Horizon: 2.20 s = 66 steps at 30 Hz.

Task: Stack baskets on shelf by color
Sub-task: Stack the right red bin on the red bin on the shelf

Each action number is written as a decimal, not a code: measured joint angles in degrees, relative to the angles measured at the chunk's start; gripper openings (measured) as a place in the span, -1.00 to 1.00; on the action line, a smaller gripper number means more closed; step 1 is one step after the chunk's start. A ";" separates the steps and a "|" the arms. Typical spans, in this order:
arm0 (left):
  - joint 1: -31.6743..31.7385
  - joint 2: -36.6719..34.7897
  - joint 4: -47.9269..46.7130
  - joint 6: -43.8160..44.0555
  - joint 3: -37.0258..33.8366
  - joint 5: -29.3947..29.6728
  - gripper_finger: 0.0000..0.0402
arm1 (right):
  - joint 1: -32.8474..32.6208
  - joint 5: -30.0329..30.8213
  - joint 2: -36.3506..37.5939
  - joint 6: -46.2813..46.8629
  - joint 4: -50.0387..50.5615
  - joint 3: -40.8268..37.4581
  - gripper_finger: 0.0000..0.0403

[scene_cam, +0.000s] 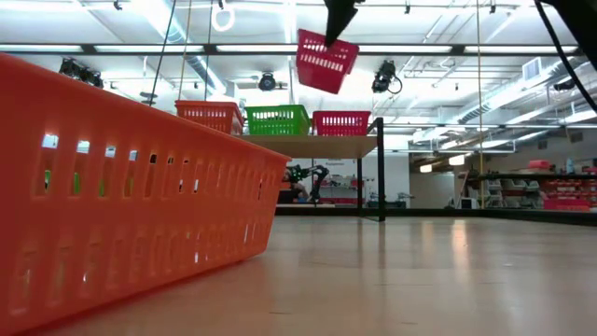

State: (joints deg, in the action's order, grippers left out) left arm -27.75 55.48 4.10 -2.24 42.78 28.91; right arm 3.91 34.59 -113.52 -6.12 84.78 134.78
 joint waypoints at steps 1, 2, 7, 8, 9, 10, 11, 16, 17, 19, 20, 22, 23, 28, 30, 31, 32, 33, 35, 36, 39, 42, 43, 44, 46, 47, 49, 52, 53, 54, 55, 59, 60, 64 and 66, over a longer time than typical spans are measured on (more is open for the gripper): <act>0.45 0.00 -0.04 0.02 0.00 0.00 -0.76 | 0.84 -0.52 0.13 -1.82 -0.66 -0.05 -0.90; 0.81 0.00 -0.11 0.02 0.00 0.02 -0.76 | 1.85 -1.15 0.17 -3.41 -0.92 -0.05 -0.90; 2.21 0.00 -0.33 0.06 0.00 0.01 -0.75 | 7.82 -5.90 0.18 -4.74 -1.92 -0.09 -0.90; 2.24 -0.02 -0.68 0.06 0.00 0.02 -0.75 | 8.93 -6.63 0.18 -4.37 -2.15 -0.09 -0.90; 2.21 0.00 -0.88 0.06 0.00 0.02 -0.75 | 9.91 -7.33 0.18 -4.12 -2.34 -0.09 -0.90; 2.21 0.00 -1.02 0.06 0.00 0.02 -0.75 | 10.76 -8.05 0.18 -4.03 -2.33 -0.10 -0.90; 2.21 0.00 -1.14 0.06 0.00 0.02 -0.75 | 11.49 -8.88 0.18 -3.99 -2.23 -0.11 -0.90; 2.18 -0.01 -1.38 0.09 0.00 0.01 -0.75 | 14.38 -14.99 0.18 -3.97 -2.21 -0.16 -0.90; 2.18 0.00 -1.38 0.09 0.00 0.00 -0.75 | 14.67 -15.23 0.18 -3.82 -2.21 -0.18 -0.90; 2.18 0.00 -1.42 0.09 0.00 0.00 -0.75 | 15.12 -15.17 0.18 -3.53 -1.99 -0.18 -0.90; 2.14 0.00 -1.42 0.09 0.00 0.00 -0.75 | 15.23 -15.21 0.18 -3.55 -1.75 -0.18 -0.90; 2.13 0.00 -1.44 0.11 0.00 0.00 -0.75 | 15.46 -15.22 0.18 -4.41 -1.48 -0.43 -0.90; 2.12 -0.01 -1.42 0.11 0.00 0.00 -0.75 | 15.47 -15.21 0.22 -5.10 -1.80 -1.15 -0.90; 2.12 0.00 -1.44 0.86 0.00 0.00 -0.75 | 15.47 -14.79 0.09 -7.60 -2.96 -6.17 -0.90; 2.12 0.00 -1.49 1.23 0.00 -0.02 -0.75 | 15.39 -14.70 0.06 -7.77 -3.26 -7.73 -0.90; 2.12 -0.02 -1.49 1.24 0.00 -0.09 -0.75 | 15.36 -14.54 0.05 -7.77 -3.14 -8.26 -0.90; 2.12 -0.01 -1.53 1.26 0.00 -0.25 -0.75 | 15.35 -14.50 0.05 -7.77 -3.24 -8.58 -0.90; 2.12 0.00 -1.69 1.24 0.00 -0.26 -0.75 | 15.28 -14.33 0.10 -7.77 -3.32 -8.92 -0.90; 2.12 0.00 -1.86 1.14 0.00 -0.26 -0.75 | 15.10 -14.31 0.11 -7.47 -2.65 -9.23 -0.90; 2.12 0.00 -1.90 1.14 0.00 -0.26 -0.75 | 14.93 -14.34 0.09 -7.25 -2.26 -9.23 -0.90; 2.12 -0.01 -1.90 1.11 0.00 -0.28 -0.75 | 14.12 -14.32 0.11 -6.33 -1.75 -9.23 -0.90; 2.14 -0.02 -1.90 1.07 0.00 -0.27 -0.75 | 13.20 -14.34 0.11 -5.89 -1.50 -9.23 -0.90; 2.14 0.00 -1.90 1.06 0.00 -0.27 -0.75 | 12.95 -14.37 0.11 -5.66 -1.47 -9.23 -0.90; 2.14 0.00 -1.90 1.04 0.00 -0.28 -0.75 | 12.74 -14.54 0.11 -5.50 -1.49 -9.23 -0.90; 2.12 0.00 -1.88 1.00 0.00 -0.26 -0.75 | 12.40 -14.77 0.11 -5.00 -1.47 -9.23 -0.89; 2.14 0.00 -1.89 1.00 0.00 -0.28 -0.75 | 12.27 -14.78 0.11 -4.55 -1.48 -9.23 -0.89; 2.14 0.00 -1.88 0.98 0.00 -0.26 -0.75 | 12.06 -15.08 0.11 -4.08 -1.43 -9.23 -0.86; 2.14 -0.02 -1.88 0.96 0.00 -0.27 -0.75 | 11.84 -15.20 0.11 -3.90 -0.86 -9.23 -0.82; 2.13 0.00 -1.88 0.96 0.00 -0.28 -0.75 | 11.84 -15.19 0.11 -3.90 -0.71 -9.23 -0.81; 2.14 0.00 -1.88 0.97 0.00 -0.27 -0.75 | 11.84 -15.19 0.11 -3.92 -0.54 -9.23 -0.79; 2.14 0.00 -1.88 0.97 0.00 -0.26 -0.75 | 11.85 -15.19 0.11 -3.92 -0.24 -9.23 -0.78; 2.14 0.00 -1.88 0.98 0.00 -0.28 -0.75 | 11.73 -15.19 0.11 -3.88 1.78 -9.23 -0.76; 2.14 0.00 -1.88 0.98 0.00 -0.28 -0.75 | 11.59 -15.19 0.11 -3.62 2.19 -9.23 -0.76; 2.14 -0.01 -1.87 0.98 0.00 -0.26 -0.75 | 11.00 -16.82 0.11 -2.59 2.05 -9.23 -0.75; 2.14 0.00 -1.86 1.00 0.00 -0.26 -0.75 | 10.66 -17.66 0.11 -2.59 1.79 -9.23 -0.75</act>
State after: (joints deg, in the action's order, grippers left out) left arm -25.61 55.48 2.24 -1.23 42.78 28.64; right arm 14.57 16.93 -113.40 -8.71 86.56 125.56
